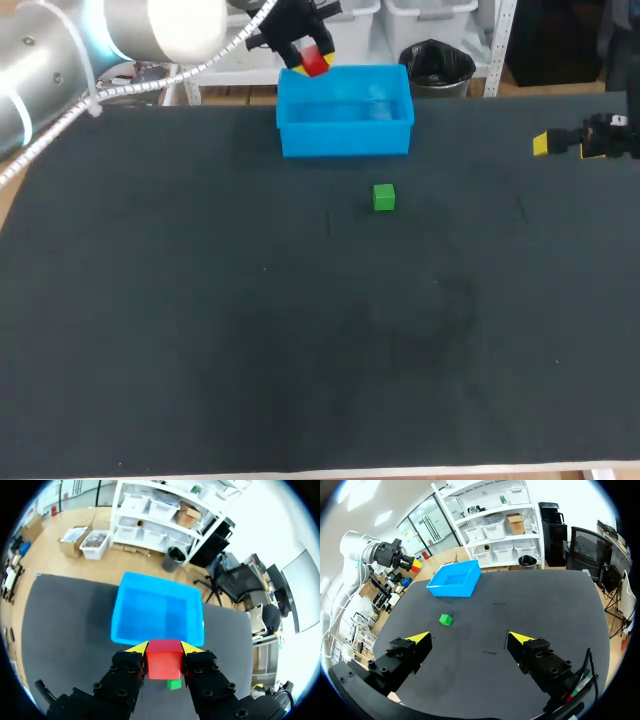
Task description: Use the left arm to pick the red cube and place it into the blue plastic box first, then use the right arm to grasp the green cube and put it into the same blue plastic box after the first action is fully finished.
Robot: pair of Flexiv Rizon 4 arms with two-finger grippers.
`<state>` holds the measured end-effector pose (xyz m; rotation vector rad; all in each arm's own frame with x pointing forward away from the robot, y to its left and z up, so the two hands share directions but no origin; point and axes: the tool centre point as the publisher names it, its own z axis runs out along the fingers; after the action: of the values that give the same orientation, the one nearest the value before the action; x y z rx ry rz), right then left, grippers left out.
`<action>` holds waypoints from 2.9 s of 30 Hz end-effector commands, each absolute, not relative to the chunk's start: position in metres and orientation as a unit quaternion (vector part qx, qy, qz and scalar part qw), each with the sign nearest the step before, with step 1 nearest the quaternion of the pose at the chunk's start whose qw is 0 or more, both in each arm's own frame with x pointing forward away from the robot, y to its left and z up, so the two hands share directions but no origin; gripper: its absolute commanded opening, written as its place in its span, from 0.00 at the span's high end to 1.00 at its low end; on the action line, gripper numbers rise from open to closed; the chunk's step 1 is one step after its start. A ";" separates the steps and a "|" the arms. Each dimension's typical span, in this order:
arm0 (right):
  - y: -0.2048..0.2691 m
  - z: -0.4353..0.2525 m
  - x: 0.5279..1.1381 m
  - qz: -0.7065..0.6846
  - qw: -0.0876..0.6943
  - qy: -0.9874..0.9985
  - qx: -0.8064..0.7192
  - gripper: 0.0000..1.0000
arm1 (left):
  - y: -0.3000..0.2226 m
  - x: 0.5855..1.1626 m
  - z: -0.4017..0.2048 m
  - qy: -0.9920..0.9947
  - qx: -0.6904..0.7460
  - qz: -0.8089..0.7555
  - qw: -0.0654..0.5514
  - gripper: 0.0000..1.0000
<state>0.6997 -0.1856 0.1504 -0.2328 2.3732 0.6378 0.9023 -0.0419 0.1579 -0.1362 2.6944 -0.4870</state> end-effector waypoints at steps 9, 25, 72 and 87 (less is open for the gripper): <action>-0.186 0.150 0.700 0.244 0.330 0.908 -0.089 0.00 | -0.050 0.954 0.145 0.960 -0.059 -0.215 0.170 1.00; -0.186 0.150 0.700 0.244 0.330 0.908 -0.089 0.00 | -0.050 0.987 0.114 0.958 -0.077 -0.227 0.156 1.00; -0.186 0.150 0.700 0.244 0.330 0.908 -0.089 0.00 | 0.011 0.906 0.143 0.955 -0.016 -0.215 0.205 0.00; -0.186 0.150 0.700 0.244 0.330 0.908 -0.089 0.00 | 0.040 0.846 0.162 0.939 0.068 -0.219 0.257 0.00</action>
<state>0.6997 -0.1856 0.1504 -0.2328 2.3732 0.6378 0.8939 0.0238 0.1656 0.2267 2.7388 -0.5680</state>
